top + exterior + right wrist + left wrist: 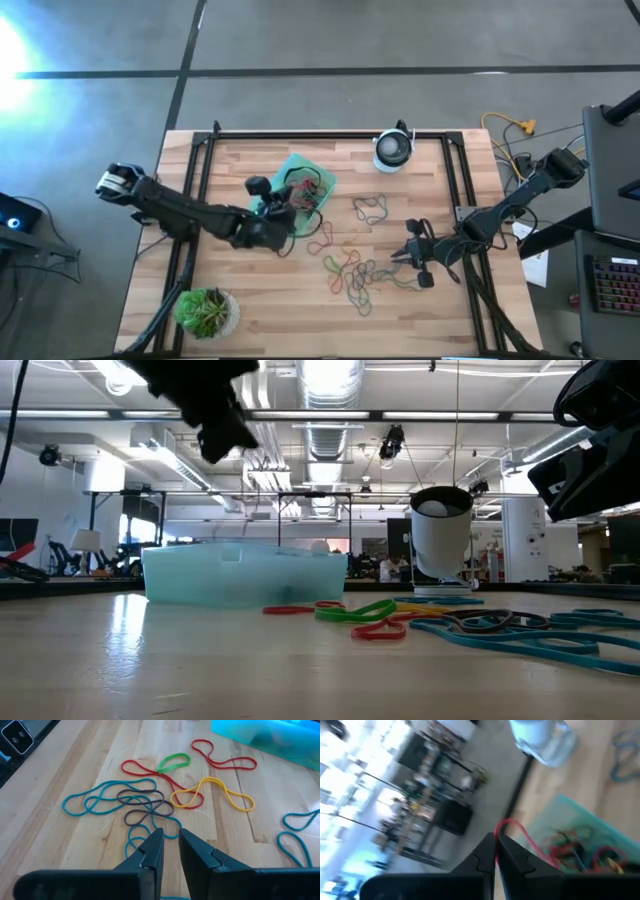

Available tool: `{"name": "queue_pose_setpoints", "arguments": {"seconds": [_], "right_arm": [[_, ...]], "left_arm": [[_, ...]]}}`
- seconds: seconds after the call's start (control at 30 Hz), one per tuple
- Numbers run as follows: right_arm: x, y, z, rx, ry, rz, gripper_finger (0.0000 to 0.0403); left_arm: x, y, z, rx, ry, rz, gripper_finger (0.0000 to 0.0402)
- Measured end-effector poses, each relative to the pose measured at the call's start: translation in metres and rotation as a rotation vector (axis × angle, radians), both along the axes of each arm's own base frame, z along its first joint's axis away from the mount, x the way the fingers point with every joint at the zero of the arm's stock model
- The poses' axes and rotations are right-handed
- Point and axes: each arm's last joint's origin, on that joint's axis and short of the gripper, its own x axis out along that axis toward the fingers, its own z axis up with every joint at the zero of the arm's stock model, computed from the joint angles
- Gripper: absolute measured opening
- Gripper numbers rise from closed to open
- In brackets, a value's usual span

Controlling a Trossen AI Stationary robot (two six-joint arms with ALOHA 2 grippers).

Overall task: Pick and place rubber bands into bin
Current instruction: Put the red rubber band into the green bin

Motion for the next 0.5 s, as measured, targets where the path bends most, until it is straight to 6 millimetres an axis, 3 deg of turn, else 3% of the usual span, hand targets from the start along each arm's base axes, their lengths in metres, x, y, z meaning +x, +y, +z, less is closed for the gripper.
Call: {"name": "queue_pose_setpoints", "arguments": {"seconds": [0.3, 0.5], "right_arm": [[0.001, 0.001, 0.002, 0.005, -0.021, 0.005, 0.0054], [0.001, 0.000, 0.002, -0.004, -0.024, 0.002, 0.0054]], "left_arm": [[-0.013, 0.040, -0.048, -0.226, 0.071, 0.007, 0.0000], [-0.014, 0.042, -0.055, -0.299, 0.079, -0.030, 0.0034]]}}
